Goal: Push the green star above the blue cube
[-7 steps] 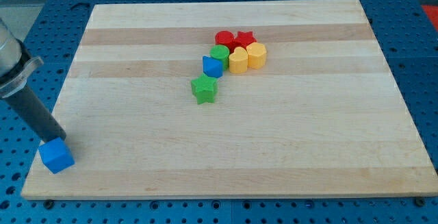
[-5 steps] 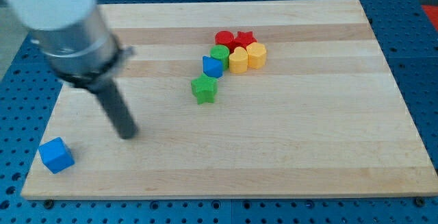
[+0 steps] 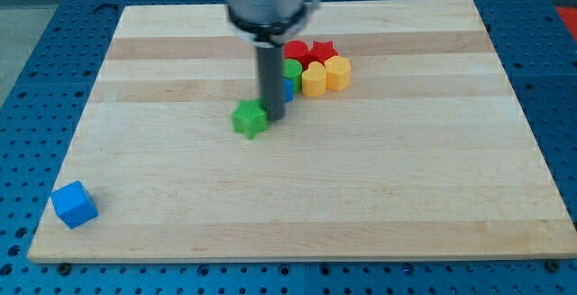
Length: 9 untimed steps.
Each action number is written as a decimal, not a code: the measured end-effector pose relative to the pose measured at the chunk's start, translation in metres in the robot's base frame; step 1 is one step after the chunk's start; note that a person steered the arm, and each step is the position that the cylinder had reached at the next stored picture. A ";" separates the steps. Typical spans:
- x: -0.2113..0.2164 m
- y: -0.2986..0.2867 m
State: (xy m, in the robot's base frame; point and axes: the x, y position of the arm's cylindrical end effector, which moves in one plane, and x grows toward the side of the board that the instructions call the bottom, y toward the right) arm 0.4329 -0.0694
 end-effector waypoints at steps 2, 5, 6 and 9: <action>0.051 -0.133; 0.072 -0.093; 0.090 -0.102; 0.084 -0.137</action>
